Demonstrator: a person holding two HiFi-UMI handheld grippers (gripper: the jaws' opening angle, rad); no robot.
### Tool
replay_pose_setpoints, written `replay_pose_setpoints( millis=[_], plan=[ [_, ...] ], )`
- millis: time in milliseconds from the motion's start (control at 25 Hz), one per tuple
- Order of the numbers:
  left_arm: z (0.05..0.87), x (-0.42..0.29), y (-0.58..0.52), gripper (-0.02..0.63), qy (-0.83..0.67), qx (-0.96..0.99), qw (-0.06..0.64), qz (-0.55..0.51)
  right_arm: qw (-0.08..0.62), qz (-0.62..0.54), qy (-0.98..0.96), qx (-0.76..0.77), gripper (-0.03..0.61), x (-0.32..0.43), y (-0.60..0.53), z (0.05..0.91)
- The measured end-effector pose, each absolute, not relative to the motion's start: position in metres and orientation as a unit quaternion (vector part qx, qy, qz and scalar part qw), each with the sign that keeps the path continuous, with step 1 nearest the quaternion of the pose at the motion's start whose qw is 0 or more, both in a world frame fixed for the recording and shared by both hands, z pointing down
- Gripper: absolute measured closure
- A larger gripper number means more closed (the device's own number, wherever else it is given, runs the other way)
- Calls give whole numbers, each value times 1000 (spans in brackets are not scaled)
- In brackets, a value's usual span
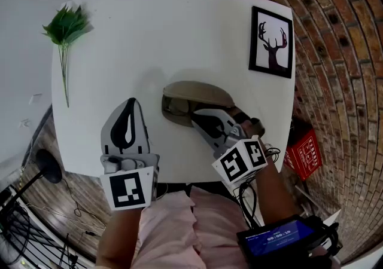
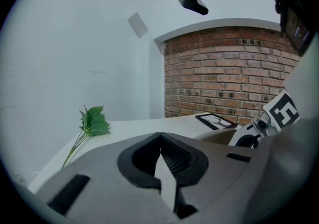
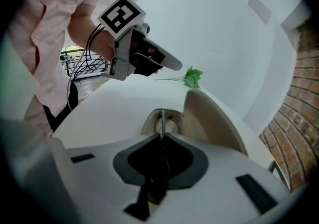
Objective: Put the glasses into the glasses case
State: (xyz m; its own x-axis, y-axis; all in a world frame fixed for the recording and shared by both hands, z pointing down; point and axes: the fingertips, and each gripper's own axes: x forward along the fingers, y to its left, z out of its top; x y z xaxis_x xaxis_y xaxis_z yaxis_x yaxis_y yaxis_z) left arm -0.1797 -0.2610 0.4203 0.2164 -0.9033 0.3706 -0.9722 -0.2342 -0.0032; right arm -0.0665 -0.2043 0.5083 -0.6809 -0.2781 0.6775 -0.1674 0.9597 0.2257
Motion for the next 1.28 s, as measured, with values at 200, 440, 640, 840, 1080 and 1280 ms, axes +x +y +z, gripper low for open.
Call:
replay_pose_setpoints(
  millis=[200, 440, 640, 840, 1080, 1280],
  plan=[
    [420, -178, -261, 606, -608, 772, 114, 149, 382, -66, -913, 124, 532, -66, -204, 509],
    [417, -177, -261, 606, -608, 772, 111, 149, 377, -61, -916, 124, 476, -68, -205, 503],
    [416, -175, -259, 606, -608, 772, 110, 150, 370, -70, -918, 126, 463, -68, -204, 498],
    [411, -175, -254, 606, -612, 770, 105, 146, 362, -83, -919, 132, 465, -68, -200, 490],
    [396, -173, -244, 606, -618, 768, 94, 138, 326, -102, -927, 158, 476, -65, -196, 459],
    [367, -161, -231, 606, -626, 768, 69, 116, 265, -102, -937, 201, 492, -53, -195, 408]
  ],
)
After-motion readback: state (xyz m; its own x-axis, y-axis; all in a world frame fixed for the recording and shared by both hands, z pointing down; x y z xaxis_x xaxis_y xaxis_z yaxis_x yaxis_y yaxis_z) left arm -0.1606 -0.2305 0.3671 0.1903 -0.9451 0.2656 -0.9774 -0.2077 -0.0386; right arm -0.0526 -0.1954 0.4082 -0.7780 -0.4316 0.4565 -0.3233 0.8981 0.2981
